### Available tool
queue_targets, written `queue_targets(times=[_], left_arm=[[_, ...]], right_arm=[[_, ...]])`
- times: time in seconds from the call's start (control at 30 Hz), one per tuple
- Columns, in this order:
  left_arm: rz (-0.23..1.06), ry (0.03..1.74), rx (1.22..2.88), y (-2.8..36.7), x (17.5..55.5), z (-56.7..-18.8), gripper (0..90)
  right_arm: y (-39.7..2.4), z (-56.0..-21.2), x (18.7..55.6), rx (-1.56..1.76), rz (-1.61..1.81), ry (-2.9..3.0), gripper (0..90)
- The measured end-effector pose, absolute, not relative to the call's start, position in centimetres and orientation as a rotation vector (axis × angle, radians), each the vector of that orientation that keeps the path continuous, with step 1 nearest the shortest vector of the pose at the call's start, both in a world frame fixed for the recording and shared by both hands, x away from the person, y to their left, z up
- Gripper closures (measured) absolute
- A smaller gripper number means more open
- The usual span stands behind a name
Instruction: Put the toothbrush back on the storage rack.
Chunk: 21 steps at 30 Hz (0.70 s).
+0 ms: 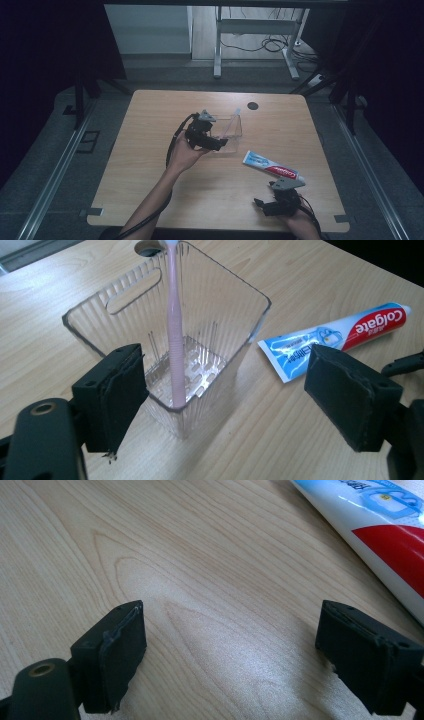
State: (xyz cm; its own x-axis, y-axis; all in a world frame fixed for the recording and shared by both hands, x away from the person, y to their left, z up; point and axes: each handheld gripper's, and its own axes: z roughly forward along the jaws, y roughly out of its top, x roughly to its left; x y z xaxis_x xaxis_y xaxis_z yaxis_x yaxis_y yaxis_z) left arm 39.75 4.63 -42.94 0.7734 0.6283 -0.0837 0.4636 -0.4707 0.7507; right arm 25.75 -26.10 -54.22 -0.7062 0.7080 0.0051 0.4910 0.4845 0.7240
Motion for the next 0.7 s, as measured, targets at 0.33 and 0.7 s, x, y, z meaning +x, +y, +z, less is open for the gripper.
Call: queue_targets(times=[0.33, 0.7], left_arm=[[0.238, 0.815, 2.139, 5.6, 38.5, -43.3, 15.0], [0.232, 0.813, 2.112, 7.1, 37.3, -44.0, 15.0]], right_arm=[[-26.1, -54.2, 25.8, 1.013, 1.048, 2.439, 12.4], [-26.1, -54.2, 25.7, 1.014, 1.047, 2.440, 12.4]])
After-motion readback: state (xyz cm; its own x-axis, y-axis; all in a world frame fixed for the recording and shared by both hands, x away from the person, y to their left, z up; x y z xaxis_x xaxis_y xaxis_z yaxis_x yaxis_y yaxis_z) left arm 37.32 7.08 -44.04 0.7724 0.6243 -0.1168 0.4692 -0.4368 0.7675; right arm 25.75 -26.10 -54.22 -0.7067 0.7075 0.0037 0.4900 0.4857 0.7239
